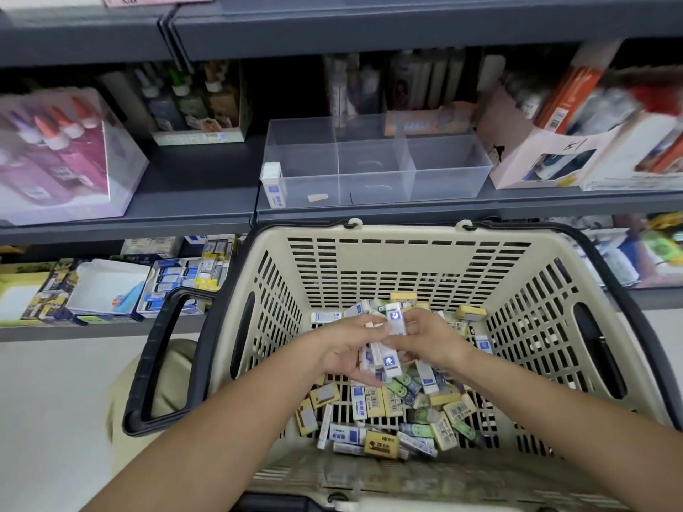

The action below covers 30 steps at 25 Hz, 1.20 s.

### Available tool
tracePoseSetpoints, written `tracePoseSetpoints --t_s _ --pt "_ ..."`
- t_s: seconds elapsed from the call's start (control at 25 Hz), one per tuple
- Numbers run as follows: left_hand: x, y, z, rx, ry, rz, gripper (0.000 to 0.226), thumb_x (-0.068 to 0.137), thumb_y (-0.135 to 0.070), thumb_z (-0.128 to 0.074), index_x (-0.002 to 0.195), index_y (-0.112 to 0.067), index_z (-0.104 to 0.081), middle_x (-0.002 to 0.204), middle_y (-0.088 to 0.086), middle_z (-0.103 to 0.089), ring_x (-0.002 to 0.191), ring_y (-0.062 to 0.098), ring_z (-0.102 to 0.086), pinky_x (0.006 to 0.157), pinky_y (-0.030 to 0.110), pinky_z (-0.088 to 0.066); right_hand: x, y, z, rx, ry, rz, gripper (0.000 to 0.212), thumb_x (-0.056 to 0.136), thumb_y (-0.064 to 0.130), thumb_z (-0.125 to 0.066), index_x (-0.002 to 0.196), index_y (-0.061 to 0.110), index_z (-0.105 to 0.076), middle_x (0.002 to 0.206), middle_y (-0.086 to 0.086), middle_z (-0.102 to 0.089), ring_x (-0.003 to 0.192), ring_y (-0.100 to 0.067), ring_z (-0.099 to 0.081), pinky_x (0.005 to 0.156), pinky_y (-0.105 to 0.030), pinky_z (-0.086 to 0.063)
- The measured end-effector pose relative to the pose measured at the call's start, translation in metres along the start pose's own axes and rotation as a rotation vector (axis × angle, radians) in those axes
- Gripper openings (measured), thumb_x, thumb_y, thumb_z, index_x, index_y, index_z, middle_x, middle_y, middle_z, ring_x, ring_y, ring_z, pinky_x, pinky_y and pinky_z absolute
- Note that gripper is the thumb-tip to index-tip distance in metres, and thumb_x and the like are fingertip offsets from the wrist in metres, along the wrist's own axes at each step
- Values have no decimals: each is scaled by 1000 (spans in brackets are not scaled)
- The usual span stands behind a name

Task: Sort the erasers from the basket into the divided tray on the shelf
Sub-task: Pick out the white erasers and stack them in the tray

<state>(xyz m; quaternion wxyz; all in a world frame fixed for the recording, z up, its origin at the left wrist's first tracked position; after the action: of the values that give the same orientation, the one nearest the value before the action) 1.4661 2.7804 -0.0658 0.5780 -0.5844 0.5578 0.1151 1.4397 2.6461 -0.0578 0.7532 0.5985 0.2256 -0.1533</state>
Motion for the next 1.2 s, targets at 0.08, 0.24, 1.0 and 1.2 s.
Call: tracePoseSetpoints --t_s 0.08,0.24,1.0,1.2 --pt "-5 -12 -4 -19 39 -99 31 86 -20 -65 115 -23 -54 100 4 -64 82 22 -68 69 44 -58 0 12 10 28 -21 44 23 78 11 -73 96 3 -61 77 -7 -69 62 -14 -64 57 -24 -51" --pt "-21 -43 -4 -1 -12 -250 33 82 -17 -68 111 -24 -55 86 2 -67 69 15 -68 59 32 -58 -1 44 23 78 -67 187 24 77 9 -71 100 6 -68 86 -1 -72 74 -11 -68 71 -21 -55" --pt "-97 -116 85 65 -370 -727 29 83 -20 -70 106 -35 -60 85 -1 -66 66 7 -67 53 23 -51 40 183 3 20 -42 335 8 91 8 -56 94 11 -62 83 -7 -72 65 -7 -69 50 -16 -51" --pt "-96 -122 102 -71 -423 -814 36 87 -19 -64 116 -33 -49 94 3 -63 66 4 -67 55 22 -53 81 244 -4 -144 -260 550 12 90 7 -55 93 17 -61 87 -6 -70 73 -9 -69 73 -22 -56"
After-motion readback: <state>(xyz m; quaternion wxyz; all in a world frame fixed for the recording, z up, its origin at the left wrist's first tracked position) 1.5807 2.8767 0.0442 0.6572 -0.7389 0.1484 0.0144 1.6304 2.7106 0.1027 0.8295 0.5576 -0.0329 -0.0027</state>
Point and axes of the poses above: each hand's wrist, its own x-axis towards the middle knuckle, its own z-axis out of the back of the hand, y = z × x, the point moved 4 cm from there along x, towards the middle knuckle
